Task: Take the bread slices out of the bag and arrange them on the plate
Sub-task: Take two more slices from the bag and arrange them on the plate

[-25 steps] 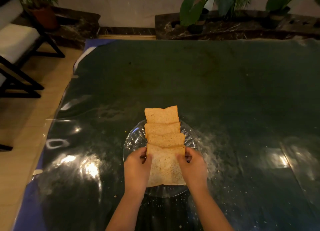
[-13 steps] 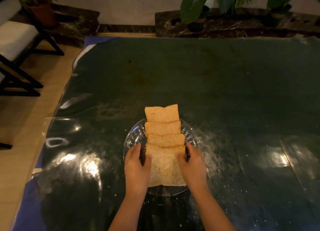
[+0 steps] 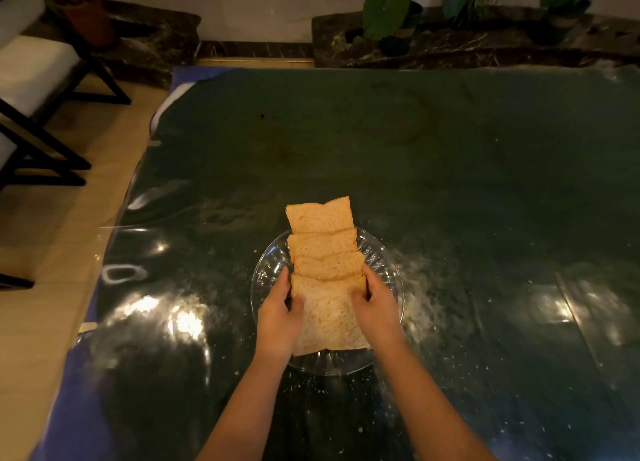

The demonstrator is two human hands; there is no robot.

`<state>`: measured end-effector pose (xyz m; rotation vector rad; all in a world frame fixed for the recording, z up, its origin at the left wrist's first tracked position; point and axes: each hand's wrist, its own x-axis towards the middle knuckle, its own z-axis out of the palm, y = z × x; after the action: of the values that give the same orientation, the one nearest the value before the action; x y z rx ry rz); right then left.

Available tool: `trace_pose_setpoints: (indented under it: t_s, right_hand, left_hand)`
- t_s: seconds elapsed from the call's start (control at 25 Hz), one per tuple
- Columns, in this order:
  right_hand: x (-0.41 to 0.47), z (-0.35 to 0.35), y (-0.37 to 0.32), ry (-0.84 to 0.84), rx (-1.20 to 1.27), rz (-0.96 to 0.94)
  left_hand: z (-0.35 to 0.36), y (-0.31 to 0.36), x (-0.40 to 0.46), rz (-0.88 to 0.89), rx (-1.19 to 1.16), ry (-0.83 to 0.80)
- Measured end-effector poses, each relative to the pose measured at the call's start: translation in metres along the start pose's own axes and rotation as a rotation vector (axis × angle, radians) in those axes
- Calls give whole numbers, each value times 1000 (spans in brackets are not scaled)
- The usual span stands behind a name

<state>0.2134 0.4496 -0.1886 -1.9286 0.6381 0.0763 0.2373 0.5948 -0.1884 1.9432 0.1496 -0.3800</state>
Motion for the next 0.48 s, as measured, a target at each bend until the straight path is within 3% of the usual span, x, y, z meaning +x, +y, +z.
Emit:
trace_pose_setpoints:
  t_s: [0.48]
  right_hand:
    - [-13, -16, -11, -52, -88, 31]
  left_hand:
    - [-14, 9, -9, -58, 113, -27]
